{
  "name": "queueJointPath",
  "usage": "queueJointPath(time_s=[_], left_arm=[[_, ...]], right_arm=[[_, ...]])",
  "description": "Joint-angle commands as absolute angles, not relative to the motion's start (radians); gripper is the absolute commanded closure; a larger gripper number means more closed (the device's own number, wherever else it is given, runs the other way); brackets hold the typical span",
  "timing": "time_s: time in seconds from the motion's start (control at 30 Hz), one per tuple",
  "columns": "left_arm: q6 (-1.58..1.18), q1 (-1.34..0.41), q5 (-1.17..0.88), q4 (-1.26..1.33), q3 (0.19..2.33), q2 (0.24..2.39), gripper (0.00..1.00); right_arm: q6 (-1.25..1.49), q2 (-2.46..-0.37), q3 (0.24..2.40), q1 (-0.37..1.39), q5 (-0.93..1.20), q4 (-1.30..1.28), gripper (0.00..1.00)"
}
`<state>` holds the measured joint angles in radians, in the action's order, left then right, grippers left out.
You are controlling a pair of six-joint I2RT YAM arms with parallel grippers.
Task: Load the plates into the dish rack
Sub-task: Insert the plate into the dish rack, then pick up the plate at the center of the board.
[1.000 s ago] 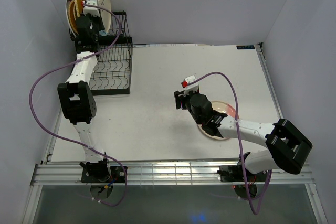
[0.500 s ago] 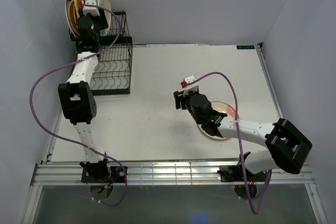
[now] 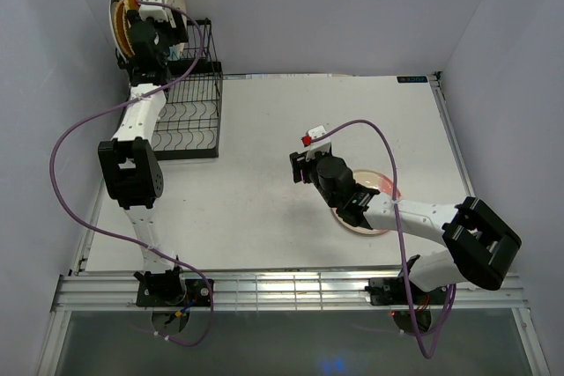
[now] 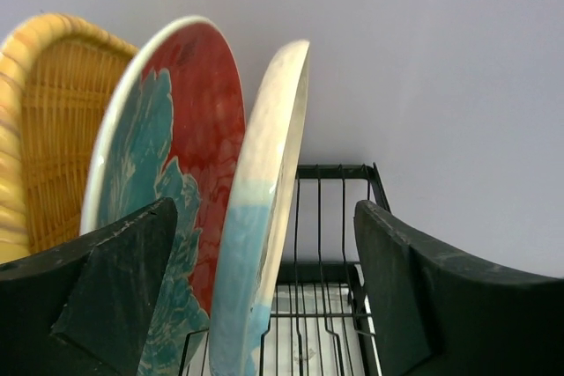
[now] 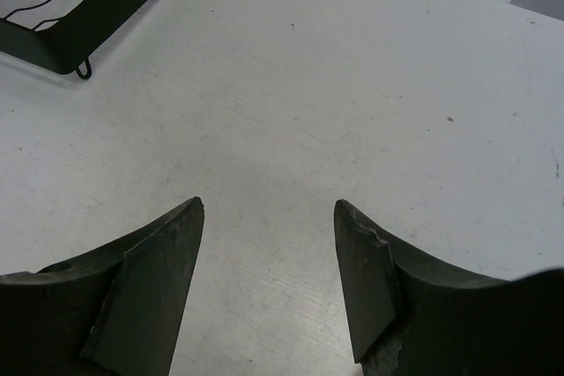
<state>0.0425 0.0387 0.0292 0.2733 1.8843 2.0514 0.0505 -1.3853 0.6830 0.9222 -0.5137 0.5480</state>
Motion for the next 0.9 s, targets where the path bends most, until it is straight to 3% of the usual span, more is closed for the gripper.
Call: queueJointPath(time_s=[0.0,0.1,0.37,0.87], left_arm=[[0.064,0.072,0.138,0.255,1.939,1.973,0.07],[0.067,0.072,0.156,0.255,1.936,1.96,0.02],[0.035,0.074,0.117,0.255,1.898,1.901,0.02],[-0.182,0.071,0.018,0.288,1.635,1.562,0.02]], right_arm=[[0.063,-1.385,0.726,0.919,-0.514,0.572,0.33],[0.064,-1.382,0.724,0.919,-0.512,0.571,0.33],[0.066,-1.378,0.723,0.919,-0.511,0.569,0.33],[0.066,-1.361,0.715,0.919,-0.515,0.555,0.32]])
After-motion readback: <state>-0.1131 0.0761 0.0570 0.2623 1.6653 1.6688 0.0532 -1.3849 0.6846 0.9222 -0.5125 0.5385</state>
